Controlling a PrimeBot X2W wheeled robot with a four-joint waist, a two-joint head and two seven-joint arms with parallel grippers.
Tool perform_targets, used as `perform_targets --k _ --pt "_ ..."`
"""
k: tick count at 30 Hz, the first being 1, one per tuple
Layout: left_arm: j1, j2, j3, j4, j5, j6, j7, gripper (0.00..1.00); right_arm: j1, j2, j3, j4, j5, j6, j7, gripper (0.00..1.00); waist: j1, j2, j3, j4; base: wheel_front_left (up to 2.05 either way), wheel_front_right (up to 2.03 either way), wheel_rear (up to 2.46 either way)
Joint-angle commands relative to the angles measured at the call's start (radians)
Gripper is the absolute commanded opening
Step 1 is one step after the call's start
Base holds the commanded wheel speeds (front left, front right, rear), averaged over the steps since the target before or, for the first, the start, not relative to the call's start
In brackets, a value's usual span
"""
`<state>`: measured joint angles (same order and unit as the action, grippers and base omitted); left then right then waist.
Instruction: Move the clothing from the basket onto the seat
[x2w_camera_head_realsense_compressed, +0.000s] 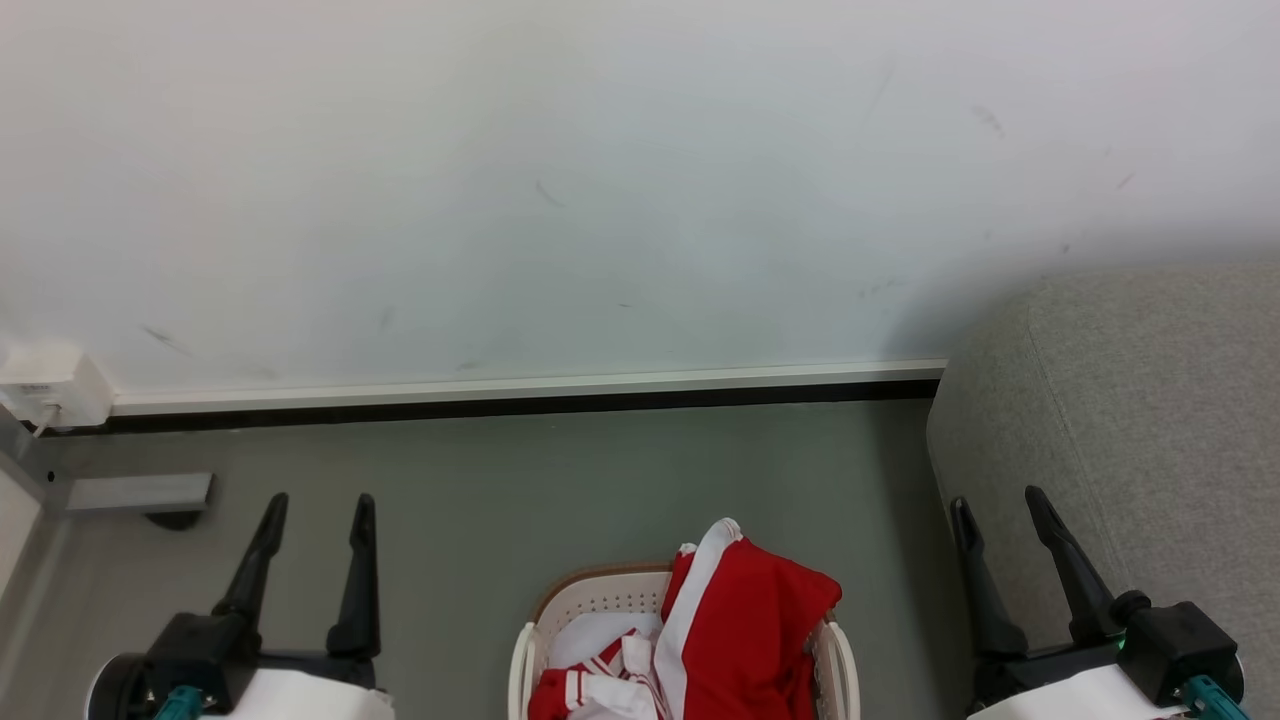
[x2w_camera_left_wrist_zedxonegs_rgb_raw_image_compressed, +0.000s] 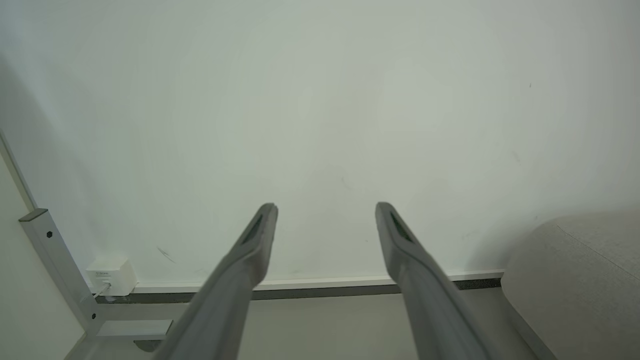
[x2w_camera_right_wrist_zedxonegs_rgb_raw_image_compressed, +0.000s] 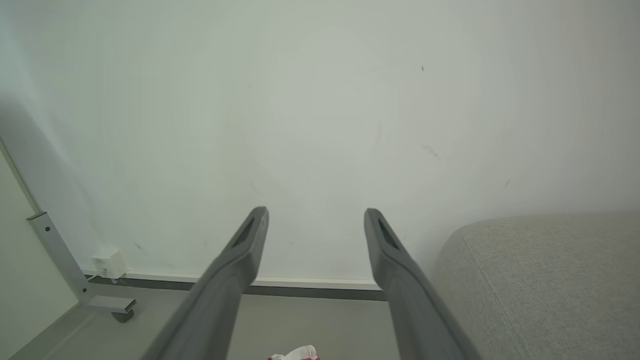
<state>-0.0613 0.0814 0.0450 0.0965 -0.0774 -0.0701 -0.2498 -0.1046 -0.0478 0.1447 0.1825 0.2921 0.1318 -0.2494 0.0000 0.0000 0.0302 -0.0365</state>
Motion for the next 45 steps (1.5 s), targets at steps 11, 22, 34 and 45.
perform_targets --k 11,22,34,45 --pt "0.004 -0.006 0.010 -0.004 0.058 -0.009 -0.015 1.00 -0.014 -0.005 0.004 -0.007 -0.040 -0.002 -0.017 1.00 0.0000 0.0000 -0.001 0.000 0.00 0.00 0.00" --pt "0.002 -0.012 0.023 -0.002 0.057 -0.018 -0.015 1.00 -0.017 -0.005 0.004 -0.007 -0.031 -0.002 -0.015 1.00 0.0000 0.0000 0.001 -0.006 0.00 0.00 0.00" --pt "-0.047 -0.010 0.034 -0.025 0.026 -0.042 -0.015 1.00 -0.063 -0.004 -0.025 -0.042 -0.048 -0.002 -0.015 1.00 0.0000 0.0000 0.094 -0.071 0.00 0.00 0.00" --pt "-0.172 0.058 -0.044 0.032 -0.020 -0.060 -0.015 1.00 -0.133 -0.004 -0.029 -0.106 -0.028 -0.002 -0.015 1.00 0.0000 0.0000 0.301 -0.137 0.00 0.00 0.00"
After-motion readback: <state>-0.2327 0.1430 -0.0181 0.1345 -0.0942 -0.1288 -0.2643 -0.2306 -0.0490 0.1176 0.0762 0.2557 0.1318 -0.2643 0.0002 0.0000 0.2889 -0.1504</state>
